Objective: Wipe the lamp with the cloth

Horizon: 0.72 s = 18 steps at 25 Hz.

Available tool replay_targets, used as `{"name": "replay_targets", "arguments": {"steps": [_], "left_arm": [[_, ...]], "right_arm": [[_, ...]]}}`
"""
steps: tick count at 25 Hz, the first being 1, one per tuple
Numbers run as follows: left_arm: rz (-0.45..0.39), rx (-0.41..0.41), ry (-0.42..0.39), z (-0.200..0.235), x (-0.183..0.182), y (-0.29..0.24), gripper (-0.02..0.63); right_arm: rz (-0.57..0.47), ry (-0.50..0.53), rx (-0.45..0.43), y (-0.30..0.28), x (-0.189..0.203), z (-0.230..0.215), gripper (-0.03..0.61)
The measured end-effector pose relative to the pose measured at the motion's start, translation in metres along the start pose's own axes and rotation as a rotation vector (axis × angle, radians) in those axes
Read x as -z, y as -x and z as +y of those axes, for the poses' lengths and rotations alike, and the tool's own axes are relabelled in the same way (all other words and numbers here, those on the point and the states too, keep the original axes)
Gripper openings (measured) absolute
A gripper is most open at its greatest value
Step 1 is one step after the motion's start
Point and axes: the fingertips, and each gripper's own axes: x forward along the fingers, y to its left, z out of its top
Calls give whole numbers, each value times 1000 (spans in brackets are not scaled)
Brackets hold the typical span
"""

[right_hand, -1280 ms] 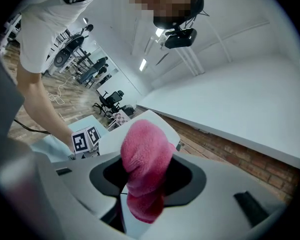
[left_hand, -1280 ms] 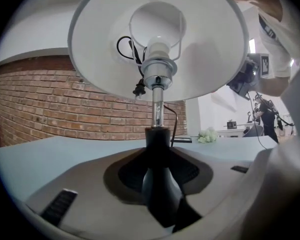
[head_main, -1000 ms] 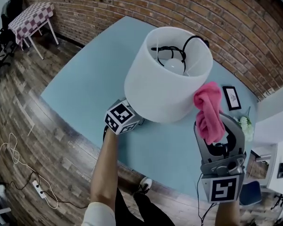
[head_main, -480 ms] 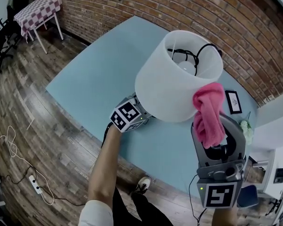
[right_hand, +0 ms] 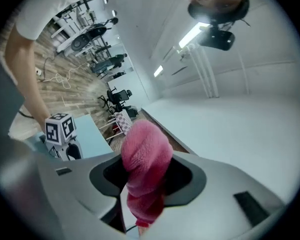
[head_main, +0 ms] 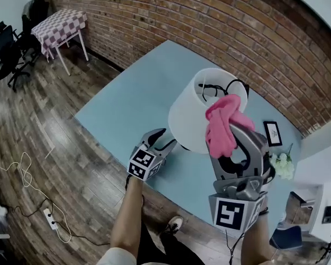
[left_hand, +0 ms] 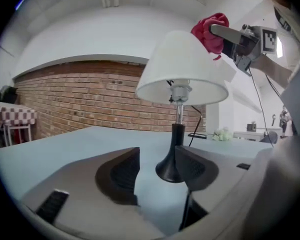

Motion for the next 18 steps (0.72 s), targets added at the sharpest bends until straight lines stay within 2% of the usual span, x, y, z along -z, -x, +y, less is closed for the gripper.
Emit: {"name": "replay_targets", "arguments": {"steps": [3,6,10,18], "left_arm": [[-22,-70,70,4,-13,31,253],[-32,-108,71,3,-28,50,237],[-37,-115,63,-3,-48,62,230],[-2,-96,2,-15,-62,77,232]], "right_arm": [[3,113,-58,-17,-13,8,201],[32,200,-93,-32,-11,19,201],[48,319,-105,-37,-2,38,201],[54,310,-163,-25,6,80,200]]}}
